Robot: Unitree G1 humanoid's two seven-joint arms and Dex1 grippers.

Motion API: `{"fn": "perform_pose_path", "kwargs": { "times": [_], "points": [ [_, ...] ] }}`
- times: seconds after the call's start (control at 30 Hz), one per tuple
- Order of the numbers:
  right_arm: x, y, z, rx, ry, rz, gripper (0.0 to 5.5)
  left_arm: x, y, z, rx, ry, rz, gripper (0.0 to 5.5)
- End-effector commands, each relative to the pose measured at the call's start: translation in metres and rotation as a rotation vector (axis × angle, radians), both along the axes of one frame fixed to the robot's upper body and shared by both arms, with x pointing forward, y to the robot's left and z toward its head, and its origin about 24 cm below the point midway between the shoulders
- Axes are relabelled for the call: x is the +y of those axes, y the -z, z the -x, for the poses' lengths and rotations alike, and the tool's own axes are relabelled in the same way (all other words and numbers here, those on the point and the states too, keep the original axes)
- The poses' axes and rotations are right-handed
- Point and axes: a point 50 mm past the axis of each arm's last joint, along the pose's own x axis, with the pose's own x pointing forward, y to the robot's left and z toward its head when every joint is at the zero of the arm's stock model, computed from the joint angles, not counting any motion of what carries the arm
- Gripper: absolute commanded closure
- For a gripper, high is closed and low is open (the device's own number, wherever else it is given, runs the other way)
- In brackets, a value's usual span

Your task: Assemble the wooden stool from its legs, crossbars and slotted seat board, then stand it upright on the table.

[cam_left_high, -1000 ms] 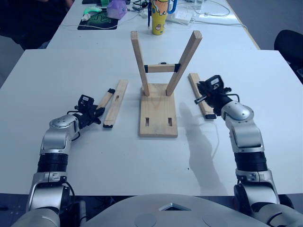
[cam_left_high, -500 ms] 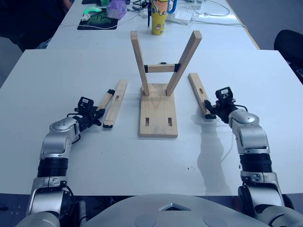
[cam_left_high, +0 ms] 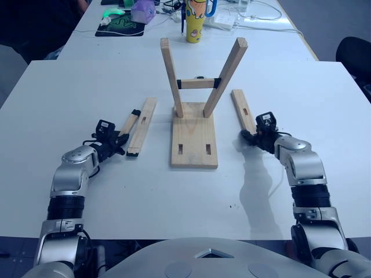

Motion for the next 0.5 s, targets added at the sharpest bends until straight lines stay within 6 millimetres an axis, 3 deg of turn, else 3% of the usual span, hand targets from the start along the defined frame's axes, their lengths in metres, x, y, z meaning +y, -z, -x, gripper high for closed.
{"fn": "perform_pose_path", "kwargs": {
  "times": [0.03,0.13,0.27,0.43,0.5],
  "points": [
    [0.008,0.017,0.021,0.071,-0.016,0.01,3.42,-0.004,-0.019,-0.005,-0.08,-0.007,0.002,4.17],
    [0.018,0.019,0.042,0.065,0.006,-0.02,3.42,-0.006,-0.036,-0.01,-0.161,-0.027,-0.008,4.17],
    [0.034,0.007,0.07,0.062,0.142,-0.141,3.42,-0.006,-0.052,-0.013,-0.245,-0.059,-0.006,4.17],
    [0.051,-0.008,0.087,0.11,0.296,-0.292,3.42,-0.015,-0.057,-0.012,-0.269,-0.024,0.006,4.17],
    [0.053,-0.013,0.088,0.108,0.301,-0.3,3.0,-0.017,-0.059,-0.012,-0.282,-0.009,0.012,4.17]
  ]
}}
